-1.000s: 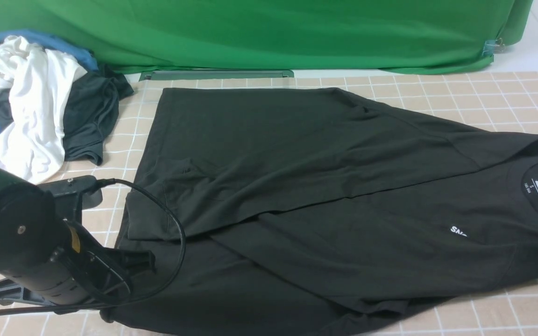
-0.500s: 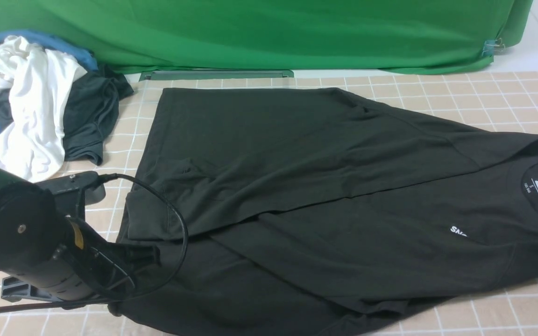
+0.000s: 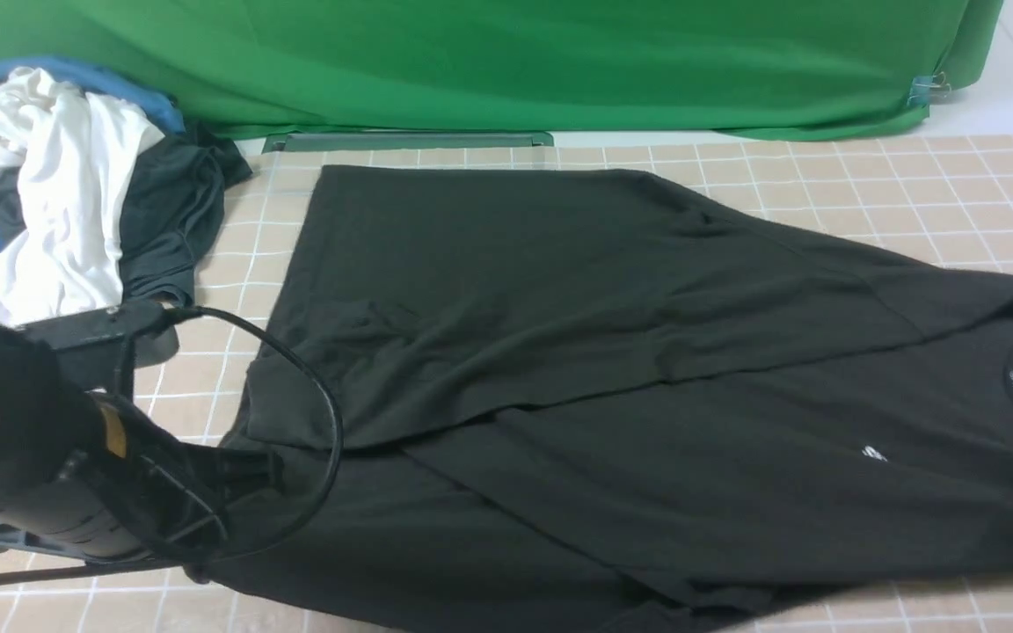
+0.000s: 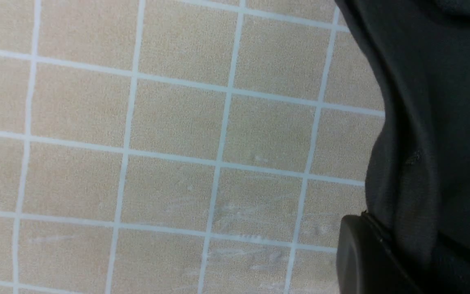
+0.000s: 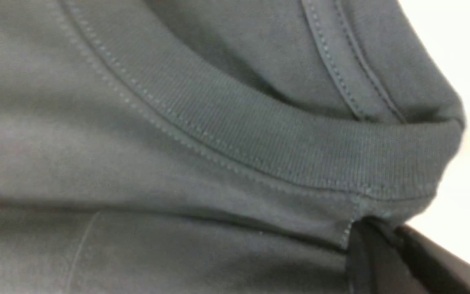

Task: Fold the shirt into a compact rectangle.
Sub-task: 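Fold the black garment in half by bringing its near edge over to the far edge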

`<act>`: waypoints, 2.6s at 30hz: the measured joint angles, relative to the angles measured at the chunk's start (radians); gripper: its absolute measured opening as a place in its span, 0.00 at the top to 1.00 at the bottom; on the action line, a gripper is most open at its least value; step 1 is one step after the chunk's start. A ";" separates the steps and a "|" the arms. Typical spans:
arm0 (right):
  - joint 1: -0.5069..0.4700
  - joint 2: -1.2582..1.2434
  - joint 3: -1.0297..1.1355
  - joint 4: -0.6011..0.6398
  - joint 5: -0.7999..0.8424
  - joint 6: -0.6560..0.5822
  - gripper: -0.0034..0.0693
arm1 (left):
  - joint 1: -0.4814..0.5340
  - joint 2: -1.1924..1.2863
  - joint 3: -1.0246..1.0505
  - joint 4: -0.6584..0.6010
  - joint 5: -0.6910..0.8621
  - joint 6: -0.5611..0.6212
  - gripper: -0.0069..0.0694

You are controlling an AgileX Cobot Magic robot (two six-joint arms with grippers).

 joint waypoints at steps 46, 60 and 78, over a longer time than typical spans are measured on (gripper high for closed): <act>0.051 0.295 -0.484 -0.022 -0.155 0.098 0.91 | 0.233 0.810 -0.904 -0.286 -0.169 0.320 0.87; 0.052 0.422 -0.515 -0.013 -0.338 0.098 0.90 | 0.288 1.063 -1.103 -0.385 -0.176 0.328 0.87; 0.182 0.365 -0.744 0.023 -0.002 -0.048 0.15 | 0.289 1.082 -1.103 -0.384 -0.259 0.328 0.87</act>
